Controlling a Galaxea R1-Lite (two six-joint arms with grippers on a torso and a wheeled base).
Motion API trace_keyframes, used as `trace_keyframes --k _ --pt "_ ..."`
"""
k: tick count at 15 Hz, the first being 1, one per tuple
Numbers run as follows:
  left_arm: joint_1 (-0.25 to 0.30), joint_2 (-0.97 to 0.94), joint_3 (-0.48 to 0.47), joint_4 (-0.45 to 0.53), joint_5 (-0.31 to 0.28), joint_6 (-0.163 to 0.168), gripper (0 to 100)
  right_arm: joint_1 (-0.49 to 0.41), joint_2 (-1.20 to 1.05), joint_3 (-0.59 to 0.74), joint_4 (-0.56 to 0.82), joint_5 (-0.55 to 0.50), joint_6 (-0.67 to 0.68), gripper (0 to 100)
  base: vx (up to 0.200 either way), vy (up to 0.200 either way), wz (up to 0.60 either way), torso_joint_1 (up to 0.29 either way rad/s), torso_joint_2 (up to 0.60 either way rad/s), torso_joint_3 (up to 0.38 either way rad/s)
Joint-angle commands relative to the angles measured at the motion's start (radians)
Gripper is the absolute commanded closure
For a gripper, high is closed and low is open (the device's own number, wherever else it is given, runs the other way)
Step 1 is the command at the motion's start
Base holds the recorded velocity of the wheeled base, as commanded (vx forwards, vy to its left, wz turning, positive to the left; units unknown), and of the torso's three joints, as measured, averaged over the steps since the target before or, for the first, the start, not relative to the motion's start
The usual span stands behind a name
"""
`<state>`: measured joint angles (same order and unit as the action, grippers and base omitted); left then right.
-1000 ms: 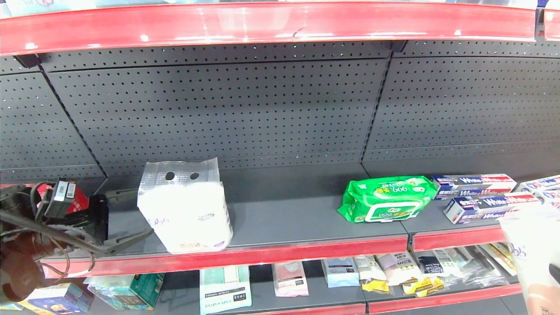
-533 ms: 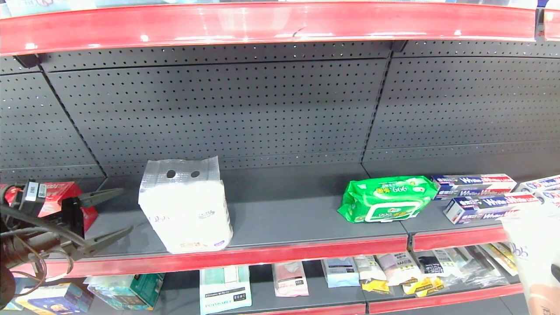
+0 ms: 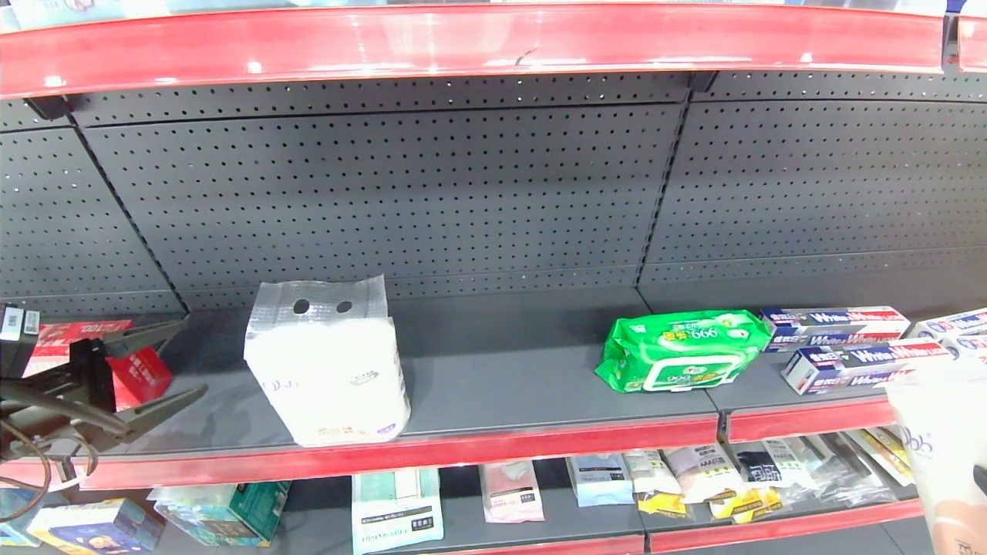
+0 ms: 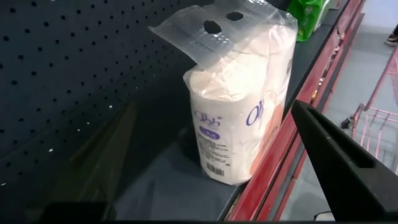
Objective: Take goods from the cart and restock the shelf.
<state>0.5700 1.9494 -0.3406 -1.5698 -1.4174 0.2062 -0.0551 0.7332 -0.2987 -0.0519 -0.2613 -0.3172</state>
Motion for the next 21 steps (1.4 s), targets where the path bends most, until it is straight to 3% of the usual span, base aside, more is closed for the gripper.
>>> trace_keyframes --k 1,4,8,10,11,12,14,15,16,17,19,21 --pt "0.024 -0.020 0.003 -0.001 0.014 -0.002 0 0.000 0.002 0.000 0.000 0.000 0.000 100 0.000 0.000 0.00 0.000 0.00 0.000" --pt "0.041 -0.053 0.022 -0.001 0.045 -0.013 0 0.000 0.003 0.000 0.000 0.002 0.000 100 0.000 0.000 0.00 0.000 0.00 0.000" --pt "0.037 -0.055 0.012 -0.001 0.150 -0.014 0 0.000 0.000 0.000 0.000 0.000 0.001 100 0.000 0.000 0.00 0.000 0.00 0.000" --pt "0.033 -0.053 0.009 -0.001 0.242 -0.024 0 0.000 0.000 0.000 0.000 0.000 0.001 100 0.000 0.000 0.00 0.000 0.00 0.000" --pt "0.019 -0.055 0.009 -0.001 0.361 -0.037 0 0.000 0.000 0.000 0.000 0.002 0.001 100 0.000 0.000 0.00 0.000 0.00 0.000" --pt "0.018 -0.058 0.008 -0.001 0.436 -0.044 0 0.000 0.000 0.000 0.000 0.002 0.001 100 0.000 0.000 0.00 0.000 0.00 0.000" --pt "0.011 -0.061 0.000 -0.001 0.532 -0.044 0 0.000 0.000 0.000 0.000 0.002 0.001 100 0.000 0.000 0.00 0.000 0.00 0.000" --pt "0.011 -0.063 0.000 -0.001 0.545 -0.044 0 0.000 -0.001 0.000 -0.002 0.004 0.001 100 0.000 0.000 0.00 0.000 0.00 0.000" --pt "-0.002 -0.081 0.002 -0.001 0.632 -0.051 0 0.000 -0.006 0.000 -0.002 0.004 0.001 100 0.000 0.000 0.00 0.000 0.00 0.000" --pt "-0.027 -0.093 -0.001 -0.001 0.741 -0.094 0 0.000 -0.009 -0.002 -0.002 0.005 0.001 100 0.000 0.000 0.00 0.000 0.00 0.000" --pt "-0.079 -0.104 -0.031 -0.001 0.962 -0.146 0 0.000 -0.014 -0.005 -0.002 0.008 0.001 100 0.000 0.000 0.00 0.000 0.00 0.000" --pt "-0.150 -0.121 -0.018 -0.001 1.120 -0.222 0 0.001 -0.023 -0.005 -0.002 0.010 0.001 100 0.000 0.000 0.00 0.000 0.00 0.000"
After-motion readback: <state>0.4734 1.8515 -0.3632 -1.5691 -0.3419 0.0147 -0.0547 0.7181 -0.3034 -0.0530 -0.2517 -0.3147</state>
